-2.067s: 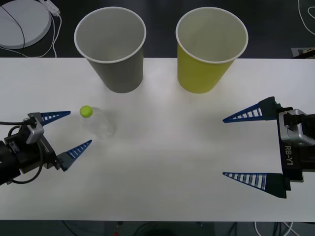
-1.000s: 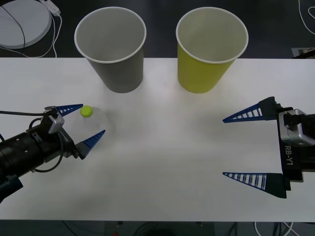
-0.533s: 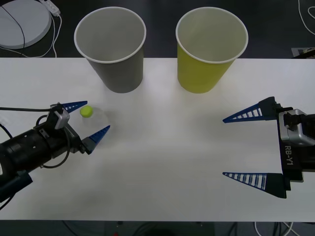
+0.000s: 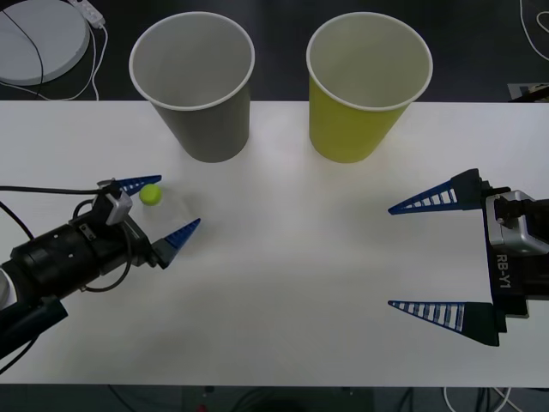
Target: Put the can into the green bin and the plastic bottle into the gray bin
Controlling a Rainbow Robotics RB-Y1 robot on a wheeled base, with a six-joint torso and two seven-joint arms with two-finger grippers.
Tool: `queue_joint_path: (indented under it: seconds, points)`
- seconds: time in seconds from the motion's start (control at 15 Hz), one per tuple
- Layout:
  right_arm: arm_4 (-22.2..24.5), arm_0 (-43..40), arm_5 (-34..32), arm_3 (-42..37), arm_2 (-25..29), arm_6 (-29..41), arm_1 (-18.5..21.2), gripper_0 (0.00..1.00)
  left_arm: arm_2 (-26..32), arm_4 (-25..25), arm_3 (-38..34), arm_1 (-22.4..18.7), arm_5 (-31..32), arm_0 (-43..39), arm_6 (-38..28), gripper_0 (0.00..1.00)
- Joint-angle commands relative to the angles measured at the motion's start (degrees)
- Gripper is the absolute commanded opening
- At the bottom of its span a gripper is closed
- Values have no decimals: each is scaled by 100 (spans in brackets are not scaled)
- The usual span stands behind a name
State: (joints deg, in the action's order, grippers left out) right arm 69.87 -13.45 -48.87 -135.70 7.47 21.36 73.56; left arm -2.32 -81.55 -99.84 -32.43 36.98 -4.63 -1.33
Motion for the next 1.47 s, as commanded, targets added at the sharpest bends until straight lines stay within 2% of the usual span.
queue_joint_path:
  seconds: [0.07, 0.13, 0.27, 0.33, 1.13, 1.47]
  points:
    - [0, 0, 0, 0, 0, 0, 0, 100, -6, -1, 0, 0, 3, 6, -25, 100]
    - [0, 0, 0, 0, 0, 0, 0, 100, -6, -10, 0, 0, 11, 6, -34, 100]
    - [0, 0, 0, 0, 0, 0, 0, 100, -58, 8, 0, 0, 3, 15, -34, 7]
    - [0, 0, 0, 0, 0, 0, 0, 100, -58, 8, 0, 0, 3, 15, -51, 0]
    - [0, 0, 0, 0, 0, 0, 0, 100, -58, 139, -36, -18, 73, -3, -113, 0]
    - [0, 0, 0, 0, 0, 0, 0, 100, -67, 456, -176, -378, 161, -47, -174, 0]
